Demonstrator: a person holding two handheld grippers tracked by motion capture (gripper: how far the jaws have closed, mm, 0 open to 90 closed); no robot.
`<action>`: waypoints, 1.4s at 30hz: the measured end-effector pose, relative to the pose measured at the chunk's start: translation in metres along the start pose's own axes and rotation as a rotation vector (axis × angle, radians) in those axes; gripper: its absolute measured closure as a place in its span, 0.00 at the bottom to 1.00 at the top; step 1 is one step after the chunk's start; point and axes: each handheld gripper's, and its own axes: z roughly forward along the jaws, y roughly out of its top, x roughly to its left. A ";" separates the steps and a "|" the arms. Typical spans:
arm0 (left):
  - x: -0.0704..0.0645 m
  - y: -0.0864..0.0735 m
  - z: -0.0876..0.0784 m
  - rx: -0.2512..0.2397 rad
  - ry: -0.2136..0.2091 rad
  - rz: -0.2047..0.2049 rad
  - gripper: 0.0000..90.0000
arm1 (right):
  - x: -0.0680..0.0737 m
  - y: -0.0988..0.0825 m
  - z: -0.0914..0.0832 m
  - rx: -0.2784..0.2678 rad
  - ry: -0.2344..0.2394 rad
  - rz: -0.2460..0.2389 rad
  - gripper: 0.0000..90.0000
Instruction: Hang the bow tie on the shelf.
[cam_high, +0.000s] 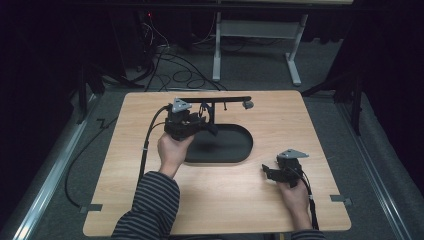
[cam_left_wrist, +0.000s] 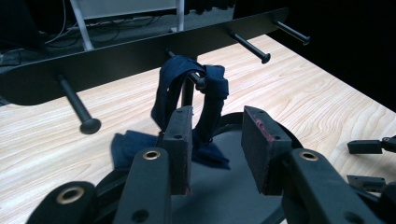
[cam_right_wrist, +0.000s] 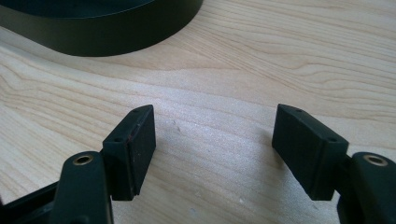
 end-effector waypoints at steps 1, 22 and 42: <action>0.000 0.000 -0.002 -0.002 0.000 0.000 0.70 | 0.000 0.000 0.000 0.001 0.000 0.003 0.35; 0.012 -0.019 -0.032 -0.010 0.022 -0.014 0.66 | 0.000 0.000 0.000 -0.002 0.004 0.005 0.35; 0.021 -0.041 -0.055 -0.036 0.046 -0.047 0.64 | -0.001 0.000 -0.001 -0.002 0.005 0.009 0.35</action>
